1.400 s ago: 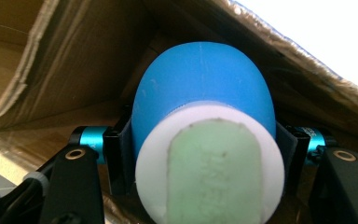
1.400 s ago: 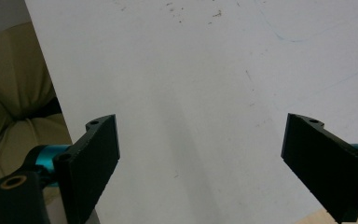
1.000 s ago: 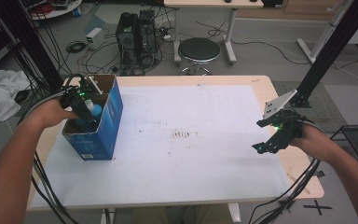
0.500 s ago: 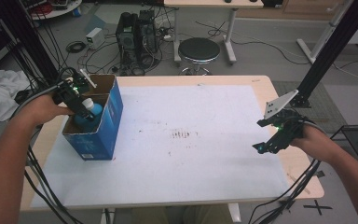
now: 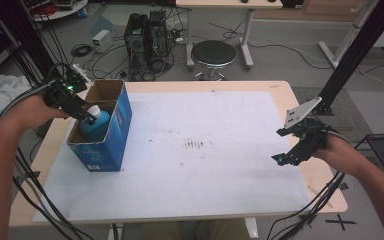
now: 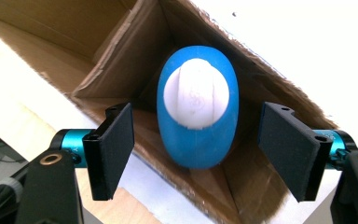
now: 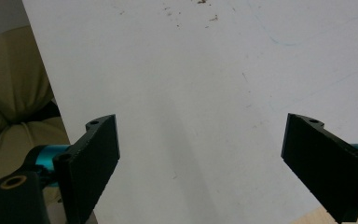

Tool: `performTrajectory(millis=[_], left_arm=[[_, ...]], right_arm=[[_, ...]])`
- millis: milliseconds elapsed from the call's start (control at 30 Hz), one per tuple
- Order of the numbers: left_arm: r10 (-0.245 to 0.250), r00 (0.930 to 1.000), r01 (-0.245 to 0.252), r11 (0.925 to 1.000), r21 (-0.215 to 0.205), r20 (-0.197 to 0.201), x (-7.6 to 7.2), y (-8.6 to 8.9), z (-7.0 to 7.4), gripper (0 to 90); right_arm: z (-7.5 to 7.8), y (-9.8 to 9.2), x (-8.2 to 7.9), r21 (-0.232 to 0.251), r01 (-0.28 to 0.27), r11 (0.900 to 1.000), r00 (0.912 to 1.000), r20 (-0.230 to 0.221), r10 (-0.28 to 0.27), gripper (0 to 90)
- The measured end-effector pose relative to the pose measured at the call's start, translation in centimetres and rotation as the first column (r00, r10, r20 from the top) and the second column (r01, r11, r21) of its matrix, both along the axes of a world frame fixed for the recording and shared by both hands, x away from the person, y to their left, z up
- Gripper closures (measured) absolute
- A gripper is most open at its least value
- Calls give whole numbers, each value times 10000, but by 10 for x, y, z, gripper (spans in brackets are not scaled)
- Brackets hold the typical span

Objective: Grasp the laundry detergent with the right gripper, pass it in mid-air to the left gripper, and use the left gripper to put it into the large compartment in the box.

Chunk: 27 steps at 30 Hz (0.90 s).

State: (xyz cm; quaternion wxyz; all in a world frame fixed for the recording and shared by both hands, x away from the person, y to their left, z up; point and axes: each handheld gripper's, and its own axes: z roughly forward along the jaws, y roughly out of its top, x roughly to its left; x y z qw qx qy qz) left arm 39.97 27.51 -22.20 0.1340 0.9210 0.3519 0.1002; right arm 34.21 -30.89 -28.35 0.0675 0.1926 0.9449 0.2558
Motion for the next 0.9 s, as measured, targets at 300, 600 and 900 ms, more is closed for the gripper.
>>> performTrajectory(millis=[300, 600, 900], left_arm=[[-240, 9994, 247, 9993, -270, 232, -9, -2, 26, 272], [-986, 9934, 1033, 9911, -844, 583, -14, -35, 45, 272], [-2038, 9772, 2089, 9731, -974, 596, -2, -73, 47, 272]], right_arm=[[2, 1, 1, 31, 21, 10000, 10000, 56, -21, 104], [2, 1, 1, 80, 80, 9999, 10000, -35, -80, 105], [3, 2, 1, 114, 108, 9999, 9999, -33, -108, 105]])
